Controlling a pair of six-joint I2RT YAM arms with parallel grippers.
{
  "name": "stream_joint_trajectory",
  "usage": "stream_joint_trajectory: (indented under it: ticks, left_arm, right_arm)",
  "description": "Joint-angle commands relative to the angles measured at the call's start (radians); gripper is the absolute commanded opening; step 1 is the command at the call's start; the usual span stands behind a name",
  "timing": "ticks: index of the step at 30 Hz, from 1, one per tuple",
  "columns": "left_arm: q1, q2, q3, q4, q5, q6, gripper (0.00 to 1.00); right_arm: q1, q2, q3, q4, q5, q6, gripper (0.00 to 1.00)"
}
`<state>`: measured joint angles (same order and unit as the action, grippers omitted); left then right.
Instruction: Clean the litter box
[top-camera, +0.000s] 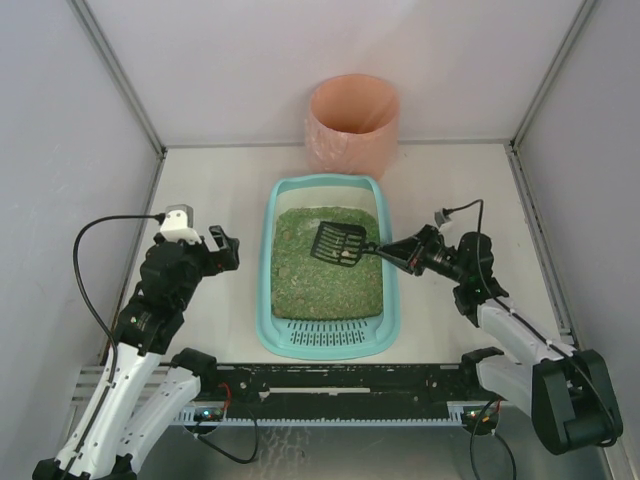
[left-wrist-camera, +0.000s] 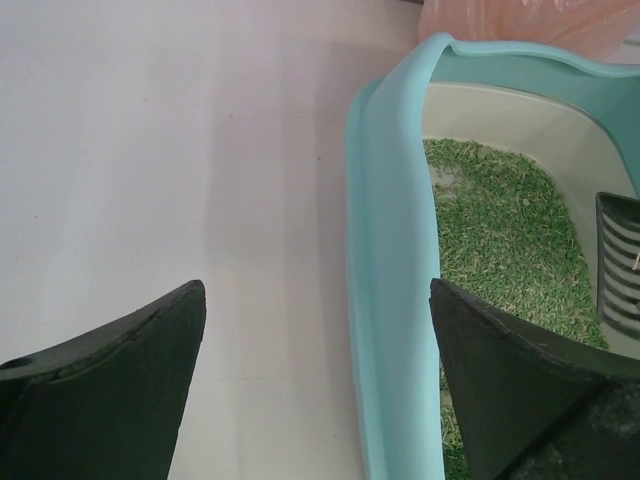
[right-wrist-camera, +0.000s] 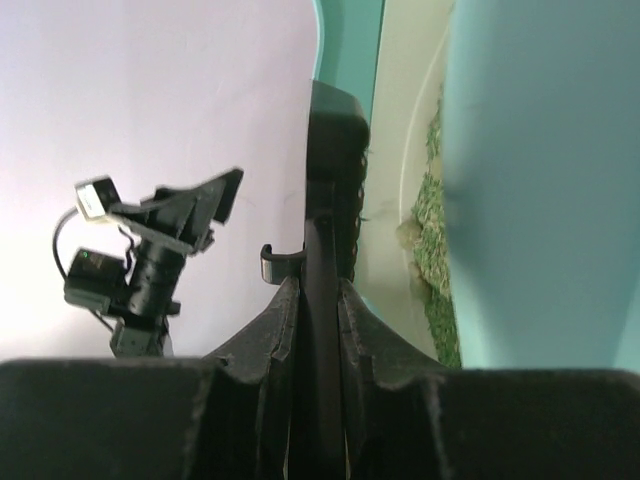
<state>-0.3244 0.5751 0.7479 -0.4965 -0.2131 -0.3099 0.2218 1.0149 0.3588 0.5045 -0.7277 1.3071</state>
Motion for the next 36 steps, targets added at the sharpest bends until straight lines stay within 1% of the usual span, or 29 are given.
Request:
stream_joint_trajectory:
  ticks: [1,3,5,9,12,16,21,25,32,36]
  left_arm:
    - [0.007,0.000,-0.011,0.025,0.024,0.015,0.96]
    - [0.007,0.005,-0.011,0.022,0.029,0.018,0.96]
    - [0.008,0.009,-0.012,0.017,0.032,0.018,0.96]
    - [0.008,0.020,-0.010,0.014,0.033,0.020,0.95]
    - [0.008,0.041,0.000,0.010,0.037,0.022,0.95]
    - [0.008,0.047,0.001,-0.001,0.038,0.023,0.94]
    - [0.009,0.042,0.001,-0.001,0.035,0.025,0.94]
    - [0.009,0.044,0.002,-0.003,0.035,0.026,0.94]
    - [0.009,0.045,0.000,-0.008,0.032,0.025,0.94]
    - [0.008,0.049,0.004,-0.010,0.032,0.025,0.94]
  right_arm:
    - [0.058,0.039,0.099,-0.030,-0.054,-0.124,0.00]
    - [0.036,0.016,0.099,-0.128,0.017,-0.154,0.00]
    - [0.042,-0.008,0.128,-0.233,0.089,-0.211,0.00]
    - [0.143,0.014,0.264,-0.486,0.263,-0.367,0.00]
    - [0.214,0.069,0.356,-0.620,0.392,-0.432,0.00]
    - [0.298,0.149,0.474,-0.736,0.498,-0.487,0.00]
    - [0.408,0.280,0.681,-0.906,0.648,-0.563,0.00]
    - [0.463,0.381,0.788,-0.997,0.707,-0.601,0.00]
    - [0.509,0.537,0.881,-1.058,0.717,-0.635,0.00]
    - [0.525,0.613,0.904,-1.032,0.667,-0.626,0.00]
